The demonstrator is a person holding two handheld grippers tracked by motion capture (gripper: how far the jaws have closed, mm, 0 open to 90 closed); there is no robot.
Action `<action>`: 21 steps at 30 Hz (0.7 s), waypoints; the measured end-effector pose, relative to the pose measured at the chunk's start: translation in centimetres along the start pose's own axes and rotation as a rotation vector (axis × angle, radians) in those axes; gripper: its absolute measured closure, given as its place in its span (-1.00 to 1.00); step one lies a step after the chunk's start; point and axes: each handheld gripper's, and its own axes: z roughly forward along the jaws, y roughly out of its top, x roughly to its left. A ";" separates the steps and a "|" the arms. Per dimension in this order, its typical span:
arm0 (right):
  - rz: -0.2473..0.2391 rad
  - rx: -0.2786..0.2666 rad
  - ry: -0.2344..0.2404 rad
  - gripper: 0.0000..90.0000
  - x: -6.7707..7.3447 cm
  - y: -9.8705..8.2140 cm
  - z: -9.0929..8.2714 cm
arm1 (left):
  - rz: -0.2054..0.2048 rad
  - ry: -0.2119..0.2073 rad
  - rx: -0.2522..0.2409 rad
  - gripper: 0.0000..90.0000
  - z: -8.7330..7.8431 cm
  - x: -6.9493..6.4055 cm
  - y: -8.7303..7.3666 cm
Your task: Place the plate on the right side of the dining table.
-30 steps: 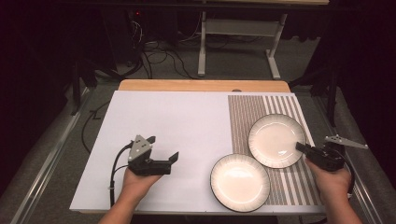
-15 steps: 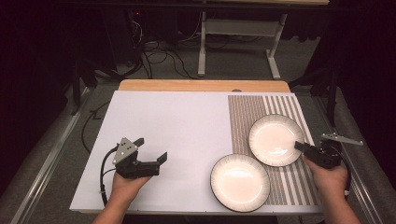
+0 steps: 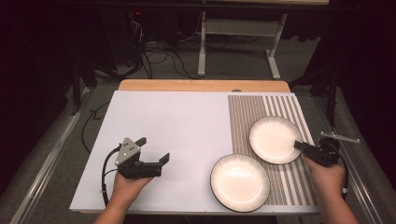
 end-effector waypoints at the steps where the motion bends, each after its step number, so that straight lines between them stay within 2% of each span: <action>1: 0.000 0.002 -0.005 0.70 0.0 0.0 0.1 | 0.003 0.003 0.001 -1.00 0.0 0.0 0.0; 4: -0.021 0.014 -0.054 0.71 -0.1 0.0 0.4 | 0.022 0.018 0.016 -1.00 0.1 0.1 -0.1; 6: -0.021 0.008 -0.047 0.71 -0.2 0.0 0.5 | 0.031 0.024 0.022 -1.00 0.1 0.1 -0.1; 7: -0.029 0.005 -0.061 0.70 0.0 0.0 0.5 | 0.037 0.029 0.029 -1.00 0.2 0.1 -0.2; 11: -0.036 0.001 -0.064 0.67 0.0 -0.1 0.5 | 0.033 0.027 0.033 -1.00 0.1 0.3 -0.3; 16: -0.049 -0.042 -0.068 0.37 -0.1 0.1 -0.1 | 0.015 0.032 0.035 -1.00 0.0 0.7 -0.4; 19: -0.076 -0.085 -0.060 0.21 0.1 0.2 -0.8 | 0.003 0.038 0.030 -1.00 -0.2 1.0 -0.4; 21: -0.110 -0.122 -0.053 0.09 0.6 0.2 -1.3 | 0.002 0.041 0.026 -1.00 -0.3 1.2 -0.4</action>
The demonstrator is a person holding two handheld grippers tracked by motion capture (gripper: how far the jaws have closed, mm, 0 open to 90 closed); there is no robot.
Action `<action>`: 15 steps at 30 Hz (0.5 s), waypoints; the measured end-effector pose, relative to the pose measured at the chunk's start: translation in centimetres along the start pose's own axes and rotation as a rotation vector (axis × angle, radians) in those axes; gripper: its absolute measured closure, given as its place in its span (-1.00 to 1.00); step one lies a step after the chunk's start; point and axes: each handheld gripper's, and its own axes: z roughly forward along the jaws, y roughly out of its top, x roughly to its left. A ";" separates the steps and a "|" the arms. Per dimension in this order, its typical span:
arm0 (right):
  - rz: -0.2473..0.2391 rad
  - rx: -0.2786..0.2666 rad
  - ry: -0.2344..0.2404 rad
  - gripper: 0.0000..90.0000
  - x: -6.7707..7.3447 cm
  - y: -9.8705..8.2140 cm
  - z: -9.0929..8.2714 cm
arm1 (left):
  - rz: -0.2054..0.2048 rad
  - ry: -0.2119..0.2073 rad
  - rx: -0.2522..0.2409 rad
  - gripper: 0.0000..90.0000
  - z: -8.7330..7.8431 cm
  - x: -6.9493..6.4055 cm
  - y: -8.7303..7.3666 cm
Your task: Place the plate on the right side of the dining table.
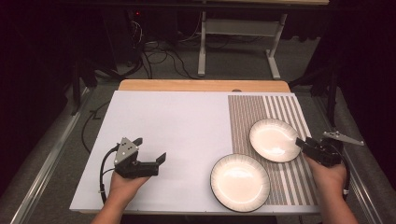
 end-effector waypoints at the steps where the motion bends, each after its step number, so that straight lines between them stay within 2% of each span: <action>1: -0.020 -0.018 0.003 0.03 0.3 0.1 -0.3 | -0.003 0.001 -0.004 -1.00 -0.1 0.1 0.0; 7: -0.106 -0.078 0.087 -0.30 2.7 0.3 -1.7 | -0.017 0.007 -0.019 -1.00 -0.7 0.7 0.1; 11: -0.162 -0.103 0.130 -0.57 5.0 0.3 -2.4 | -0.019 0.006 -0.033 -1.00 -1.0 0.7 0.3; 14: -0.182 -0.125 0.170 -0.66 6.9 0.1 -3.0 | -0.013 0.003 -0.039 -1.00 -1.2 0.7 0.4; 15: -0.203 -0.135 0.178 -0.69 7.6 0.0 -3.2 | -0.010 0.002 -0.039 -1.00 -1.3 0.7 0.4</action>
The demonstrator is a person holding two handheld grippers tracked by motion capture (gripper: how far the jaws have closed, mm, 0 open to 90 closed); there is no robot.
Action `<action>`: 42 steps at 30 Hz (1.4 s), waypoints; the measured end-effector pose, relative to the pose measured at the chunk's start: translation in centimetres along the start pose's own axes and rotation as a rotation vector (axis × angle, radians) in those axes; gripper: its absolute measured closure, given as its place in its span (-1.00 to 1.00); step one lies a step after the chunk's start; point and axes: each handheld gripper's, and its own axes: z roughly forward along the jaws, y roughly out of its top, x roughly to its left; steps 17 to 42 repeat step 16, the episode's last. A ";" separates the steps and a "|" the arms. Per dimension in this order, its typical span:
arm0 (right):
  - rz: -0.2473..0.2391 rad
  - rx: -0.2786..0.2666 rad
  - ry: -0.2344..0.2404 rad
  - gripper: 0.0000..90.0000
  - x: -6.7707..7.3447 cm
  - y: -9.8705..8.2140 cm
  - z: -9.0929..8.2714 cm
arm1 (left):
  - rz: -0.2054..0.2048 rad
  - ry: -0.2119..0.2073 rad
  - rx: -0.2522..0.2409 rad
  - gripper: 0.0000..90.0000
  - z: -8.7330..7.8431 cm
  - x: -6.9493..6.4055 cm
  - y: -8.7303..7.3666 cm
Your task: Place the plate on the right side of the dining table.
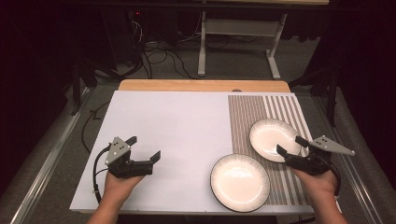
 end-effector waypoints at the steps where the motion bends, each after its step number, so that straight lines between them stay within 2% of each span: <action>1: -0.017 -0.007 0.011 -0.73 0.8 0.1 -0.1 | 0.003 -0.001 -0.001 -1.00 -0.1 0.0 0.0; 5: -0.073 -0.023 0.048 -0.97 3.6 0.4 -0.3 | 0.011 -0.008 -0.004 -1.00 -0.5 -0.3 -0.1; 8: -0.107 -0.036 0.074 -0.99 5.4 0.3 -0.7 | 0.022 -0.015 -0.018 -1.00 -1.0 -0.7 -0.1; 11: -0.124 -0.047 0.108 -0.99 6.3 0.1 -1.1 | 0.038 -0.025 -0.027 -1.00 -1.2 -1.3 -0.1; 14: -0.125 -0.047 0.108 -0.99 6.2 0.0 -1.2 | 0.039 -0.029 -0.029 -1.00 -1.1 -1.5 -0.1; 16: -0.109 -0.049 0.106 -0.99 6.0 -0.1 -1.2 | 0.038 -0.028 -0.029 -1.00 -1.1 -1.6 -0.1; 42: -0.109 -0.049 0.106 -0.99 6.0 -0.1 -1.2 | 0.038 -0.028 -0.029 -1.00 -1.1 -1.6 -0.1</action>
